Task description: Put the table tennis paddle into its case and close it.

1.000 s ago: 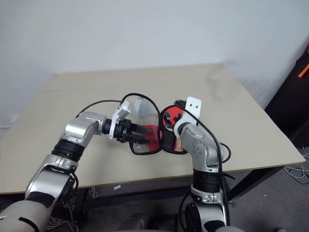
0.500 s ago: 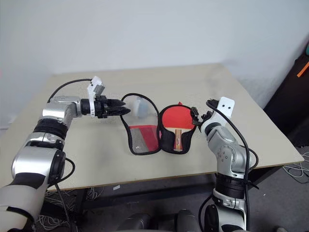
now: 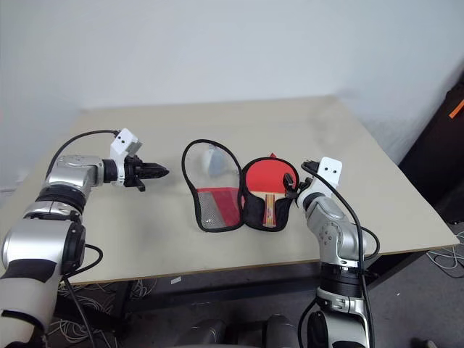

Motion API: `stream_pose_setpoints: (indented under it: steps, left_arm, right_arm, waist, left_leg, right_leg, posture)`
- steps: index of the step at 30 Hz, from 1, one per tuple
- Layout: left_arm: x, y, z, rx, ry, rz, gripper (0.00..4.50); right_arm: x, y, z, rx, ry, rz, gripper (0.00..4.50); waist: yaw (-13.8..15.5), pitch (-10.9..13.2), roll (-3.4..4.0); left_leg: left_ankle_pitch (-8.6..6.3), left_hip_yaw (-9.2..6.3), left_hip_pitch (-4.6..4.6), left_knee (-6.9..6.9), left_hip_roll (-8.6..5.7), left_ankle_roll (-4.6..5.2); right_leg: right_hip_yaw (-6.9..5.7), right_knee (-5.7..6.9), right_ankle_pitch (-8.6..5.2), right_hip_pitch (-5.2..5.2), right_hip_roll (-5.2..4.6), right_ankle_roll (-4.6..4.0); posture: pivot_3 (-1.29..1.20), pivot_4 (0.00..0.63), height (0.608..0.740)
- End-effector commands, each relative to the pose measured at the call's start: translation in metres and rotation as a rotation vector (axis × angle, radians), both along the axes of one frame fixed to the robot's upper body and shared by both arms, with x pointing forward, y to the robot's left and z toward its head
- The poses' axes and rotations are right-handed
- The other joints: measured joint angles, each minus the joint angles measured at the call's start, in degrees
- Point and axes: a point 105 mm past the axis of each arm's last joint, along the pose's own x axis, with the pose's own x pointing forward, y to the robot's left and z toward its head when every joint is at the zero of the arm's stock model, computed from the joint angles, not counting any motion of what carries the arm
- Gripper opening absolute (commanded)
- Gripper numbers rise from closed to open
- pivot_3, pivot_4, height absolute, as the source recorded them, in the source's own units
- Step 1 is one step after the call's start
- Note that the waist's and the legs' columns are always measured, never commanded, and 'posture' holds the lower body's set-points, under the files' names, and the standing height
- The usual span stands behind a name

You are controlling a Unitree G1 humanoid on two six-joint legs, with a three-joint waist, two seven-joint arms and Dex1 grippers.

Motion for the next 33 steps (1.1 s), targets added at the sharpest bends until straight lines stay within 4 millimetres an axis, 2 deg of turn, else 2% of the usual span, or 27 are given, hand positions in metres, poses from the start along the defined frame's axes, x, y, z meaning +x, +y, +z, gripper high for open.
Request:
stream_pose_setpoints:
  steps: [1,3,5,7,9,13,15,19,22,24,26,29,32,33]
  left_arm:
    - [-0.003,-0.016,-0.010,0.056,0.008,-0.095,0.94]
    - [-0.006,-0.026,-0.024,0.103,0.010,-0.144,0.94]
    - [-0.007,-0.051,-0.032,0.069,0.012,-0.199,0.94]
    - [-0.007,-0.080,-0.031,-0.005,0.009,-0.249,0.94]
    - [-0.007,-0.094,-0.029,-0.048,0.009,-0.275,0.94]
    - [-0.011,-0.134,-0.024,-0.136,-0.001,-0.362,0.94]
    - [-0.013,-0.148,-0.021,-0.170,0.001,-0.384,0.94]
    - [-0.022,-0.191,-0.015,-0.275,0.015,-0.462,0.94]
    - [-0.029,-0.204,-0.013,-0.320,0.039,-0.503,0.94]
    - [-0.033,-0.209,-0.011,-0.360,0.070,-0.524,0.94]
    - [-0.034,-0.210,-0.011,-0.377,0.092,-0.524,0.94]
    - [-0.034,-0.205,-0.011,-0.381,0.109,-0.519,0.94]
    - [-0.031,-0.200,-0.006,-0.422,0.137,-0.483,1.54]
    - [-0.031,-0.197,-0.004,-0.437,0.155,-0.481,1.84]
  right_arm:
    - [0.007,0.007,0.018,-0.002,-0.074,0.020,4.50]
    - [0.008,0.008,0.019,-0.014,-0.087,0.022,4.50]
    - [0.010,0.008,0.029,0.007,-0.136,0.022,4.50]
    - [0.010,0.004,0.043,0.024,-0.207,0.010,4.50]
    - [0.010,-0.001,0.048,0.002,-0.240,-0.011,4.50]
    - [0.009,-0.026,0.042,-0.018,-0.227,-0.143,4.50]
    - [0.007,-0.034,0.040,-0.003,-0.227,-0.185,4.50]
    - [0.001,-0.059,0.033,0.017,-0.216,-0.337,4.50]
    - [-0.003,-0.072,0.029,0.038,-0.210,-0.423,4.50]
    - [-0.007,-0.083,0.019,0.178,-0.168,-0.523,4.50]
    - [-0.013,-0.089,0.013,0.196,-0.164,-0.571,4.50]
    - [-0.014,-0.079,0.012,0.139,-0.160,-0.500,4.50]
    - [-0.011,-0.057,0.021,0.033,-0.183,-0.320,4.50]
    - [-0.010,-0.044,0.024,-0.017,-0.189,-0.223,4.50]
  waist:
    - [0.0,0.0,-0.01]
    - [-0.2,0.0,-0.01]
    - [-0.1,0.0,-0.01]
    - [0.3,0.0,-0.02]
    - [0.4,0.0,-0.03]
    - [0.3,0.0,-0.04]
    - [0.3,0.0,-0.04]
    - [1.0,0.0,-0.05]
    - [1.1,0.0,-0.05]
    - [1.0,0.0,-0.05]
    - [1.0,0.0,-0.05]
    - [1.0,0.0,-0.04]
    - [1.0,0.0,-0.04]
    - [1.0,0.0,-0.04]
  left_leg:
    - [0.01,0.00,0.00,0.00,-0.02,0.01]
    - [0.01,0.01,-0.01,0.00,-0.02,0.02]
    - [0.03,0.01,-0.04,0.00,-0.01,-0.01]
    - [0.04,0.00,-0.04,0.02,-0.02,0.00]
    - [-0.04,-0.02,-0.05,0.09,-0.07,0.16]
    - [-0.04,0.00,-0.06,0.09,-0.06,0.16]
    - [-0.02,0.00,-0.06,0.09,-0.06,0.13]
    - [-0.05,0.00,-0.06,0.14,-0.09,0.20]
    - [-0.07,0.03,-0.05,0.17,-0.09,0.23]
    - [-0.06,0.04,-0.05,0.16,-0.09,0.23]
    - [-0.06,0.04,-0.04,0.11,-0.04,0.22]
    - [-0.04,0.09,-0.04,0.08,-0.04,0.23]
    - [0.04,0.12,-0.04,0.09,-0.04,0.37]
    - [0.05,0.12,-0.04,0.09,-0.04,0.40]
  right_leg:
    - [0.00,0.00,0.00,0.00,-0.01,0.00]
    - [0.02,0.02,0.00,-0.01,-0.02,0.00]
    - [0.03,0.03,0.00,-0.01,-0.02,0.00]
    - [0.00,0.03,0.00,-0.02,-0.04,0.00]
    - [-0.03,0.01,0.01,0.02,-0.08,0.01]
    - [-0.01,0.05,0.01,0.03,-0.08,0.02]
    - [-0.01,0.05,0.01,0.04,-0.09,0.02]
    - [-0.01,0.04,0.02,0.07,-0.11,0.02]
    - [0.02,0.05,0.02,0.11,-0.11,0.04]
    - [0.04,0.08,0.03,0.10,-0.10,0.04]
    - [0.07,0.08,0.03,0.10,-0.06,0.04]
    - [0.14,0.10,0.03,0.06,-0.05,0.04]
    - [0.15,0.10,0.02,0.06,-0.05,0.04]
    - [0.15,0.10,0.02,0.06,-0.05,0.04]
  posture:
    - [0.00,0.000,0.740]
    - [0.00,0.000,0.740]
    - [0.00,0.000,0.740]
    - [0.00,0.000,0.740]
    - [0.00,0.000,0.740]
    - [0.00,0.000,0.740]
    - [0.00,0.000,0.740]
    - [0.00,0.000,0.740]
    - [0.00,0.000,0.740]
    - [0.00,0.000,0.740]
    - [0.00,0.000,0.740]
    - [0.00,0.000,0.740]
    - [0.00,0.000,0.740]
    - [0.00,0.000,0.740]
